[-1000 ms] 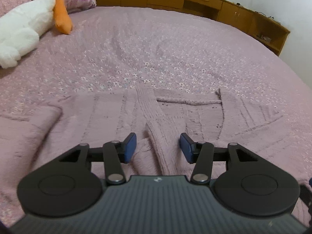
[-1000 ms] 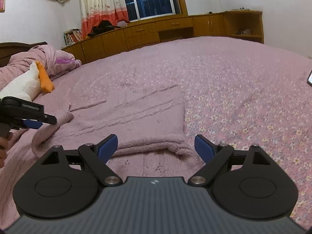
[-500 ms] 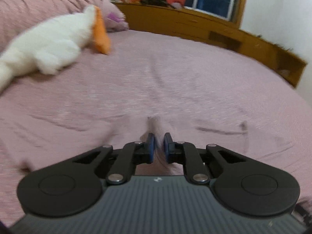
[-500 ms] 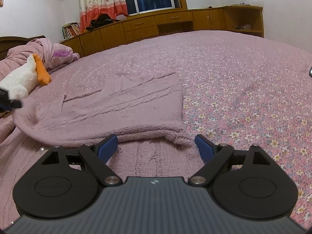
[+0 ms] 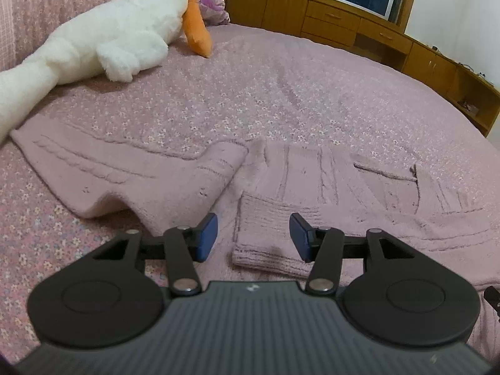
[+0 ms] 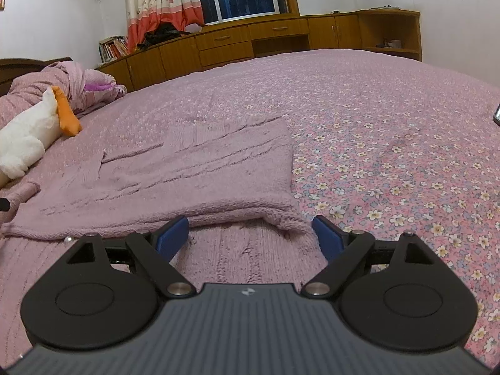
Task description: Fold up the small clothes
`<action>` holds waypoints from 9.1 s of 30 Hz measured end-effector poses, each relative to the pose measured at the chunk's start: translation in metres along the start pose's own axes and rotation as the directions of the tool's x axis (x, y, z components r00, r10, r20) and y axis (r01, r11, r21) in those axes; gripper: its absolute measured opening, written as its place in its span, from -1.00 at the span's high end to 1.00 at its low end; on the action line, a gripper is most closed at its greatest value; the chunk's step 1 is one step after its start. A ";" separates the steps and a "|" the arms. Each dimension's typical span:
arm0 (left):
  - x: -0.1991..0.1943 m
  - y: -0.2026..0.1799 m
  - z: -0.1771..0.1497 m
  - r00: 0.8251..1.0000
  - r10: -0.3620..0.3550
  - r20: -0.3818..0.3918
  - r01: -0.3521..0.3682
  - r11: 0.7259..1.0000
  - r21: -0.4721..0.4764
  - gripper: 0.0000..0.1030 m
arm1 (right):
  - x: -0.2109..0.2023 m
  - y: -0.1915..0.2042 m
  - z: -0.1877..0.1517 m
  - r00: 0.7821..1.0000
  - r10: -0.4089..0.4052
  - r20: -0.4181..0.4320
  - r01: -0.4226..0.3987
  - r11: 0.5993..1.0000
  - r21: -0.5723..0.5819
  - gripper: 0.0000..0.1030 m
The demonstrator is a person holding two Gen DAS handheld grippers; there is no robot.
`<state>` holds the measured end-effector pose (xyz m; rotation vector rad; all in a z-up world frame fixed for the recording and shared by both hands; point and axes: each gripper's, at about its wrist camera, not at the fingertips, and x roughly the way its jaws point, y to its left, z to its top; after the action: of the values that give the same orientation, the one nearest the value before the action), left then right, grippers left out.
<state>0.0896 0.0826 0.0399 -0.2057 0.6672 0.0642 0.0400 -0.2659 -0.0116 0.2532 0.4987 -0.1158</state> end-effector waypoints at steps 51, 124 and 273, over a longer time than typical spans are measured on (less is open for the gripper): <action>-0.017 0.186 0.032 0.957 0.288 -0.029 -0.281 0.900 -0.333 -0.32 | -0.040 0.080 0.006 0.975 0.116 -0.189 -0.118 0.993 -0.003 -0.78; -0.037 0.154 0.069 0.947 0.229 0.227 -0.172 0.954 -0.244 0.82 | -0.030 0.083 0.002 0.971 0.116 -0.209 -0.111 0.993 0.034 -0.88; -0.028 0.051 -0.017 0.972 -0.026 -0.232 0.049 0.995 0.092 0.17 | 0.027 0.116 0.049 0.967 0.185 -0.174 -0.197 0.979 -0.055 -0.06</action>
<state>0.0511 0.1287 0.0357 -0.1327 0.8960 -0.0290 0.1059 -0.1681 0.0409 0.2408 0.6417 0.1128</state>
